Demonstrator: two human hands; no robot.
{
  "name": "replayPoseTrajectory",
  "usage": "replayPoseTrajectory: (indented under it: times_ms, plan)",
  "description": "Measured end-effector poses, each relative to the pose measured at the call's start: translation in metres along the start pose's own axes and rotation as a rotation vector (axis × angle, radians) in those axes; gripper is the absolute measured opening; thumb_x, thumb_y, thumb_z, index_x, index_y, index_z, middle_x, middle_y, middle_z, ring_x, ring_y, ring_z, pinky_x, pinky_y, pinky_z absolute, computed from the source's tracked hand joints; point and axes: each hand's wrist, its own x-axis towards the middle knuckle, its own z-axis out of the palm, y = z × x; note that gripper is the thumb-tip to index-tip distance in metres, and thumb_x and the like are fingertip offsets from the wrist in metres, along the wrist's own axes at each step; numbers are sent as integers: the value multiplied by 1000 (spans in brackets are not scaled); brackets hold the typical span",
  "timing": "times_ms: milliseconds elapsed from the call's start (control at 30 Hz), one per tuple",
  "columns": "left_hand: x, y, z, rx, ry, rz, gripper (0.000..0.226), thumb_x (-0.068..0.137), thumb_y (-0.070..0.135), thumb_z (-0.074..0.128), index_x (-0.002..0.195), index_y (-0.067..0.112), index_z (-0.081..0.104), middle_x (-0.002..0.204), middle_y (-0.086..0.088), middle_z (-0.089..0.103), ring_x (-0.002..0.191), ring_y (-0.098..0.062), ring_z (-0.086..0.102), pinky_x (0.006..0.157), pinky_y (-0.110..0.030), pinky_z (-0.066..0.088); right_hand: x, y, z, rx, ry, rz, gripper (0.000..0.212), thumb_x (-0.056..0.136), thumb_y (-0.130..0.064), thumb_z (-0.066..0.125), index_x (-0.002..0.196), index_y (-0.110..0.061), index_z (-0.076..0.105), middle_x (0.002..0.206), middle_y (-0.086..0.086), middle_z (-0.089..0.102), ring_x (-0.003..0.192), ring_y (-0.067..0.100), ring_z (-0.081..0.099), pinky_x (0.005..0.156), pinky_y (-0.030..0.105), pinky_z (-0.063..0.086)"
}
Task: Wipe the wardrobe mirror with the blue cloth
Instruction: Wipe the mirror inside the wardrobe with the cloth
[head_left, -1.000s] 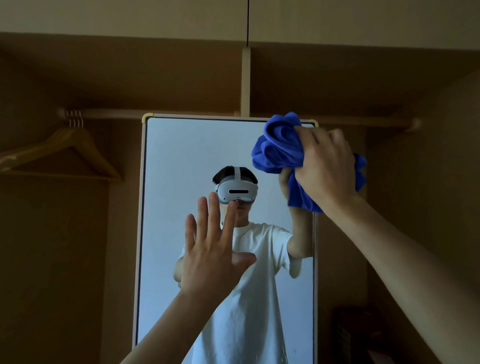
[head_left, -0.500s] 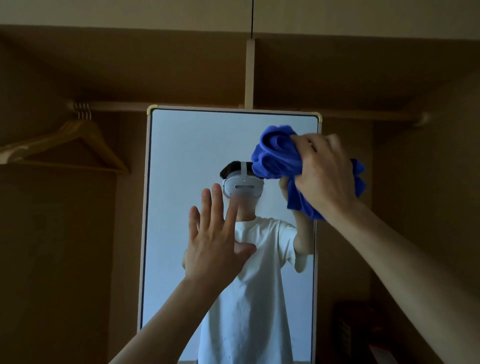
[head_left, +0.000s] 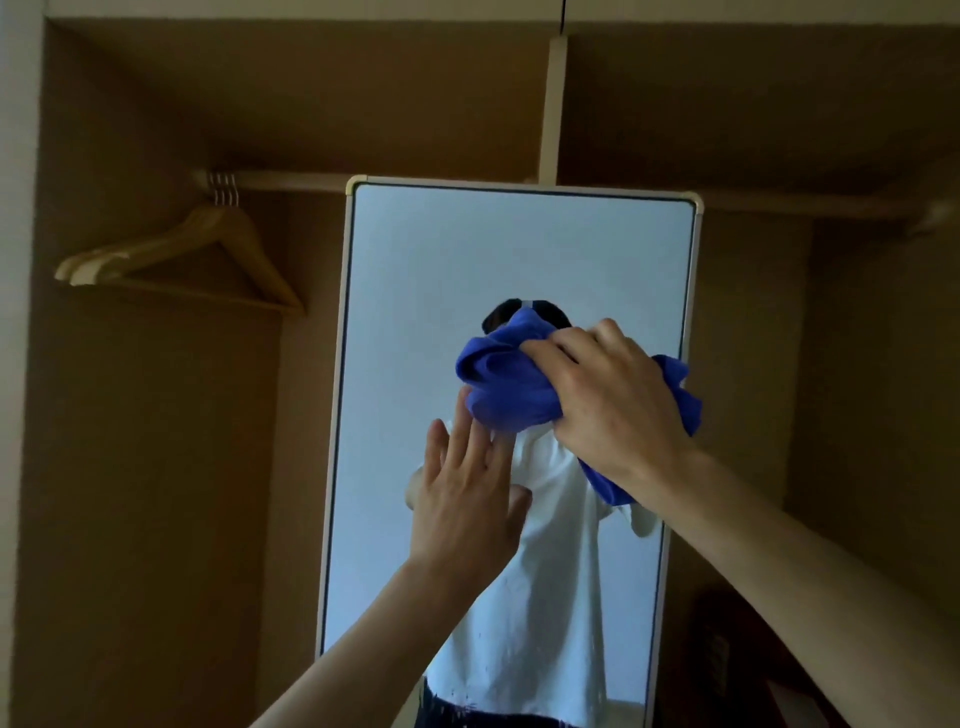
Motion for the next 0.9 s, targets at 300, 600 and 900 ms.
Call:
replayPoseTrajectory:
  times_ms: [300,600,900]
  plan:
    - [-45,-2,11,-119,4,-58,71,99,39,51,161,30,18,170,-9,9,158,-30,-1,120,-48,26,47,22,-11,-65,141,83,48,81,-13,70,128,-14,59,116,9,67,101,36,54,83,50,48]
    - [-87,15,31,-162,-106,-71,81,81,36,77,153,18,43,160,-13,35,151,-36,30,119,-47,36,-59,-22,34,28,24,-194,48,77,-4,61,123,-14,63,112,7,68,94,33,58,81,47,51]
    - [-102,29,43,-97,-94,-76,99,82,35,77,163,21,21,169,-20,1,156,-39,2,120,-53,31,10,-5,10,-59,85,-111,48,78,-10,56,125,-15,61,118,6,67,97,37,55,78,50,45]
